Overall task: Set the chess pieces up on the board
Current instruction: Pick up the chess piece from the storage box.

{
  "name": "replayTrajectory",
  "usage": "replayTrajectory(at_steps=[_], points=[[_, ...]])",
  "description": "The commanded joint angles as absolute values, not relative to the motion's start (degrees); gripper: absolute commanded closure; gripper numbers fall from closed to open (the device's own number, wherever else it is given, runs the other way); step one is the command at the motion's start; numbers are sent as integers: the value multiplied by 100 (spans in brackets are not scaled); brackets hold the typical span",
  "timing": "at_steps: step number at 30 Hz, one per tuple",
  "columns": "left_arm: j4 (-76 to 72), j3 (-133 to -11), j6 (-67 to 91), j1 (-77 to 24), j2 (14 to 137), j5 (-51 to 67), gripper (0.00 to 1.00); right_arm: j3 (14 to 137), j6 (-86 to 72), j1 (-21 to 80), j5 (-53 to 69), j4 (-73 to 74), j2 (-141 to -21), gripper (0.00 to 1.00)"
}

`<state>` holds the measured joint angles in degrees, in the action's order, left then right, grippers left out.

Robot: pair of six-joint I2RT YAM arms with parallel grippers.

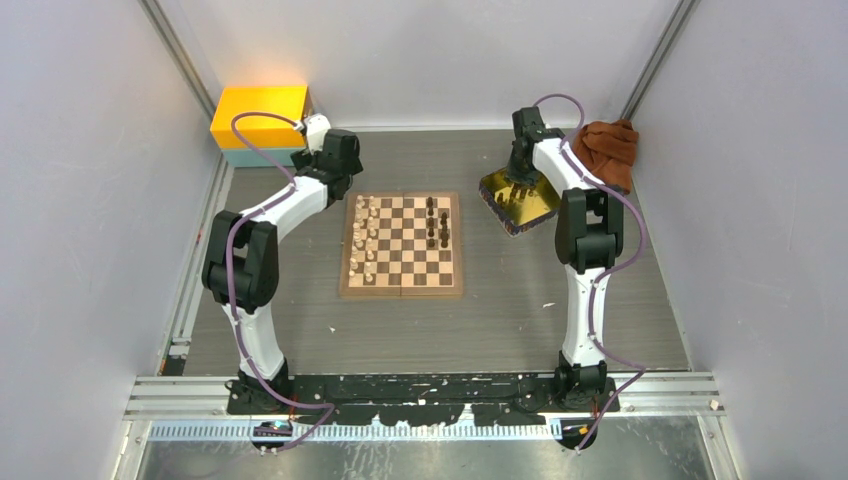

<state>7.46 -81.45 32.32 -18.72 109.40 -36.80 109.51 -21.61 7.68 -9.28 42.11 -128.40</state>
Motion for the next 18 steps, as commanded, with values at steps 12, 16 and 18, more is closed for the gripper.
replayTrajectory(at_steps=[12,16,18], points=[[518,-8183,3217,-1846,10881,-3696,6,10913,-2220,742,-860,4148,-12692,71],[519,-8183,3226,-1846,10871,-3691,6,10883,-2215,747,-864,4149,-12683,79],[518,-8175,3224,-1846,10856,-3691,6,10866,-2219,745,-861,4144,-12670,84]])
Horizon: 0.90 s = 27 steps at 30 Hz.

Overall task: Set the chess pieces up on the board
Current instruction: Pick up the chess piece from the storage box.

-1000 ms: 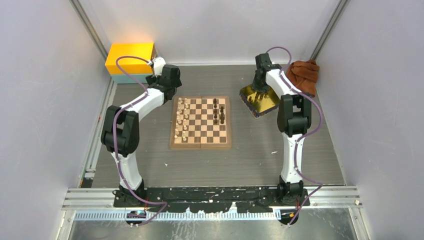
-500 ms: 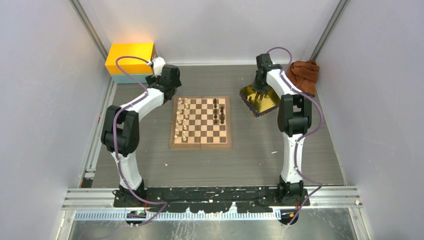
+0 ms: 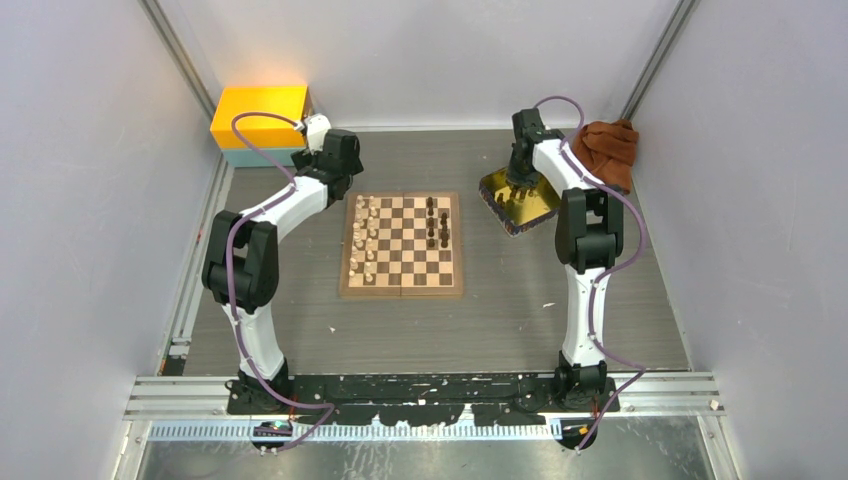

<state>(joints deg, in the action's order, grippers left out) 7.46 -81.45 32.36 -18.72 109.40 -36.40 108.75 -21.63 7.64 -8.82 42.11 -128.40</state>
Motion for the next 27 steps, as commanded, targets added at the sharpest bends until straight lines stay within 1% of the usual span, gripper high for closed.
replayTrajectory(at_steps=[1,4,5,27], points=[[519,-8170,3225,-1846,10855,-3691,6,10857,-2218,742,-861,4140,-12661,88],[520,-8156,3226,-1846,10846,-3683,6,10859,-2201,742,-878,4123,-12624,98],[519,-8161,3228,-1846,10846,-3683,6,10858,-2193,751,-885,4111,-12594,99],[519,-8172,3206,-1846,10818,-3672,7,10566,-1627,822,-930,3393,-12152,99]])
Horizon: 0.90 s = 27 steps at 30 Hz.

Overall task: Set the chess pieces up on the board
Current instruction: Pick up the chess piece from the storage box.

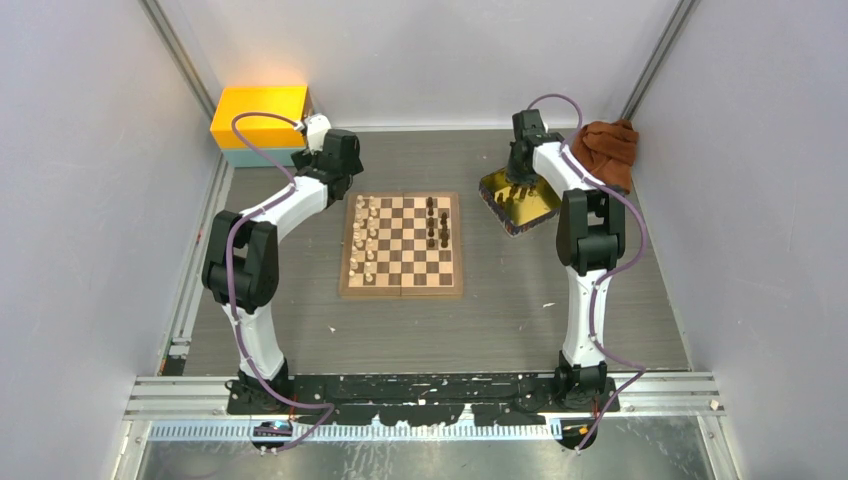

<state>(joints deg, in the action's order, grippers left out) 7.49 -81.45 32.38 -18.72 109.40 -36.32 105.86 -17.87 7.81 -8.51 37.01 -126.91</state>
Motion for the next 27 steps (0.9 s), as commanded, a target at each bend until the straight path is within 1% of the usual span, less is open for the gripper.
replayTrajectory(at_steps=[1,16,20,27], points=[[519,-8176,3204,-1846,10819,-3674,7,10558,-1607,831,-939,3382,-12135,99],[510,-8188,3228,-1846,10798,-3640,7,10576,-1513,956,-1011,3364,-11687,99],[518,-8147,3245,-1846,10723,-3632,7,10394,-1471,1156,-1048,3516,-11333,99],[527,-7963,3263,-1885,10487,-3634,7,9850,-1410,1806,-1221,3951,-10510,99]])
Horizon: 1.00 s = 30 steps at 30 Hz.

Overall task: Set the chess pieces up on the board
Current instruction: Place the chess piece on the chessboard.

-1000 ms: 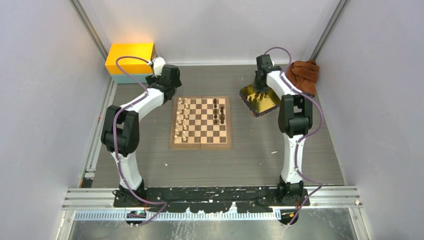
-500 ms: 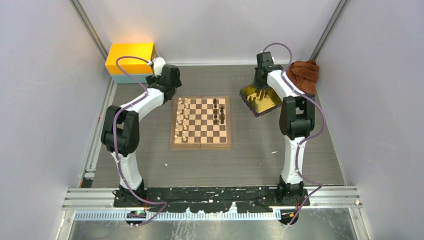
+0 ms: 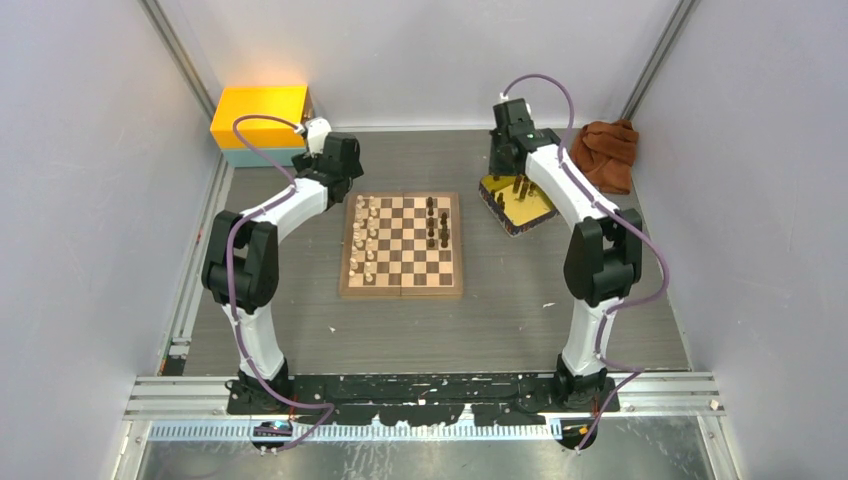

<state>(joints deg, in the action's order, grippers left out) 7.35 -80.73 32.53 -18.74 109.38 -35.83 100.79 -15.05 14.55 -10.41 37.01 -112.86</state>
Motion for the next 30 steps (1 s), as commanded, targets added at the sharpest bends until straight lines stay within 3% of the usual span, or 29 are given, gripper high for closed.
replayTrajectory(at_steps=[1,15,30], points=[[534,-7933,3253,-1893,10444,-3643,7,9740,-1433,1890,-1230,4033,-10362,99],[789,-7764,3310,-2100,10138,-3752,7,7968,-1859,3329,-1599,4403,-8536,99],[602,-7214,3287,-2118,9613,-3783,7,7549,-2172,4013,-1651,4249,-8866,99]])
